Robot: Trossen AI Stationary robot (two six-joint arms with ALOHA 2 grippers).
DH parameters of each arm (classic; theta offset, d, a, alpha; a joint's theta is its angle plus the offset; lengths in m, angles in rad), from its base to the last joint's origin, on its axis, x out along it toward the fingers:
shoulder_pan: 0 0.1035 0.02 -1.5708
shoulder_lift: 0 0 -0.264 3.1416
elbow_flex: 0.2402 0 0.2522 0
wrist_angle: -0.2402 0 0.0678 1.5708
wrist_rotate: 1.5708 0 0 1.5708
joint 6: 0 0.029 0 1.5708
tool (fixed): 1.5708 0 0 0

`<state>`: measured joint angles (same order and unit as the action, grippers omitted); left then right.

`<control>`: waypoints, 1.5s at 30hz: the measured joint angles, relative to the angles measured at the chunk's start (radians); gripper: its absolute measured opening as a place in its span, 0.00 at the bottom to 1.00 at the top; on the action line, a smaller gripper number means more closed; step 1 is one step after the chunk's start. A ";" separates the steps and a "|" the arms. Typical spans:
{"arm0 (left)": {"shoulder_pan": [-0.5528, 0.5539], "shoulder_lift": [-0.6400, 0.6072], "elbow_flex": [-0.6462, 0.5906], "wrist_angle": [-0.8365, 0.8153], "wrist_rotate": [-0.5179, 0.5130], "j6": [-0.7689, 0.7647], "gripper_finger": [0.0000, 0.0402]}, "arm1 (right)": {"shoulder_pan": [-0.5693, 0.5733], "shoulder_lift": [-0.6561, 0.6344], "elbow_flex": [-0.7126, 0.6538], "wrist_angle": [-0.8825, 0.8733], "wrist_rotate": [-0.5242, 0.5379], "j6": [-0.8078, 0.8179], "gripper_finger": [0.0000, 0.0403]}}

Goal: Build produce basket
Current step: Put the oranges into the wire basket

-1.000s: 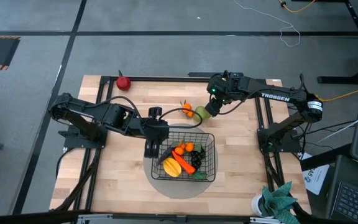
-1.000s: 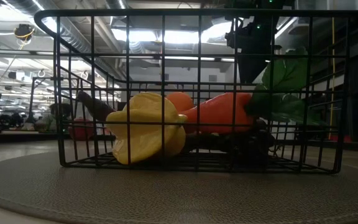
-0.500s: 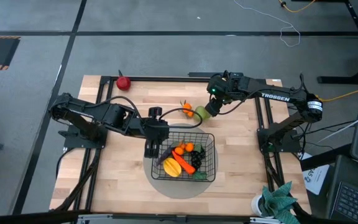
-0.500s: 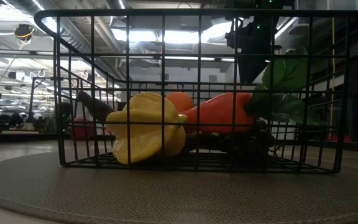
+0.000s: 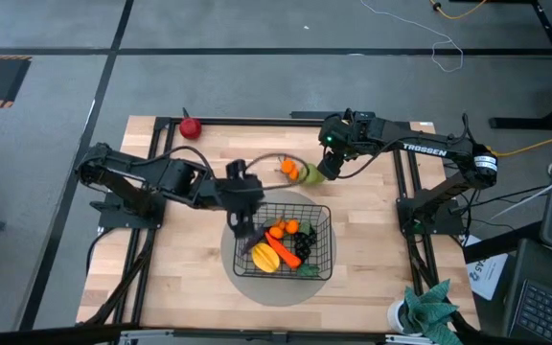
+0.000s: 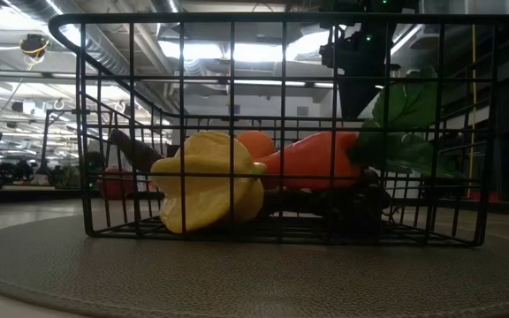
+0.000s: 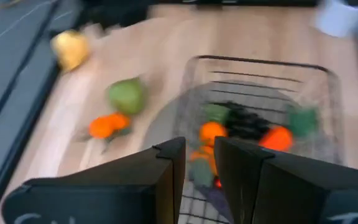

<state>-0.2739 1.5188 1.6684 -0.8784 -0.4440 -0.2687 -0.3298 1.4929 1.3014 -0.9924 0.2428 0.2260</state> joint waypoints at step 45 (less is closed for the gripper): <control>0.718 0.378 0.000 0.127 0.588 0.411 0.31 | 0.186 -0.313 0.000 -0.261 0.036 0.267 0.40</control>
<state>0.4438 1.8971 1.6684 -0.7510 0.1436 0.1425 -0.1436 1.1795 1.3010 -1.2533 0.2790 0.4927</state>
